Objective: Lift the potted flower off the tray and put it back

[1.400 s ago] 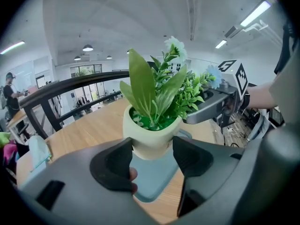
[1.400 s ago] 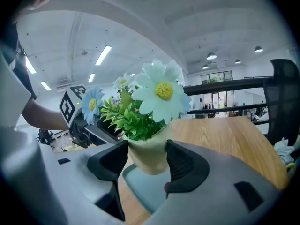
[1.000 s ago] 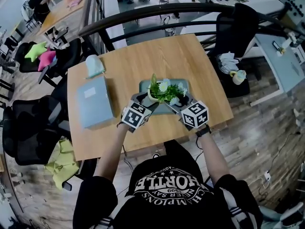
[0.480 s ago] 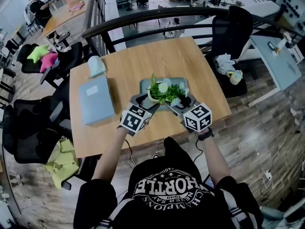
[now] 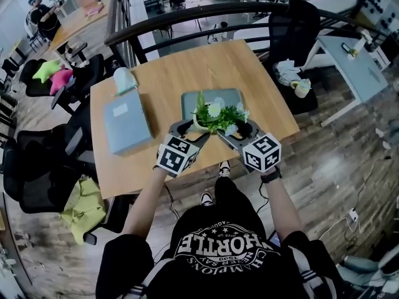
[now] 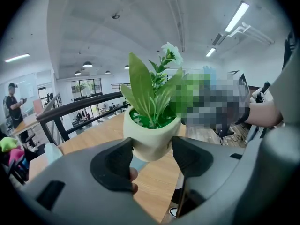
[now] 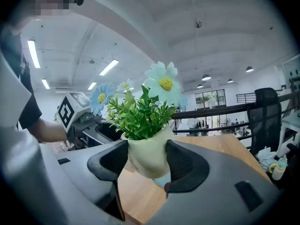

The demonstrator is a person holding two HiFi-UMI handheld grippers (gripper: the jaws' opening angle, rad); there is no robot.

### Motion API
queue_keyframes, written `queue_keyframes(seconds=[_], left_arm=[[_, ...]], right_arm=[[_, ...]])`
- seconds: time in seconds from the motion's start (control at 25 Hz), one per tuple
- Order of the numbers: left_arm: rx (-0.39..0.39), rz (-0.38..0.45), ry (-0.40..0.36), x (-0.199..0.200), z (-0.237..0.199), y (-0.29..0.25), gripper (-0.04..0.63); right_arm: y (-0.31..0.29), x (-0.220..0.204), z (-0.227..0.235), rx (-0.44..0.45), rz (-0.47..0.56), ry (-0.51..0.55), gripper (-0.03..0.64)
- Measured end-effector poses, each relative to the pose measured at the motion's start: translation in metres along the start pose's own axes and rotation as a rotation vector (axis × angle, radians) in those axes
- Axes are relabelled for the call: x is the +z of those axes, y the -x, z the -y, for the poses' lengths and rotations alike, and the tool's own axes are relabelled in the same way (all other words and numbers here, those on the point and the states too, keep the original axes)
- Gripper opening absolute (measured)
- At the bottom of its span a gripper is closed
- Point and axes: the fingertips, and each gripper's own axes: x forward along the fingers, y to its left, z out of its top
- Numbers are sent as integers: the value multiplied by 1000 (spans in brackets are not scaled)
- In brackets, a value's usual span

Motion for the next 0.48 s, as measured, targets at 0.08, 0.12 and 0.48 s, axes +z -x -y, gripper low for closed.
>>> queue_keyframes(seconds=[0.08,0.12,0.48], left_arm=[[1,-2,-8,-1,6,8,285],[2,-1,-11,0,9,12,285],[15,28,3,17,33,33,282]], right_arm=[[6,1,-9,-3,0,3,276],[9,1,-12,-4,0,2,276],[37,17,-25,20,10,3,275]])
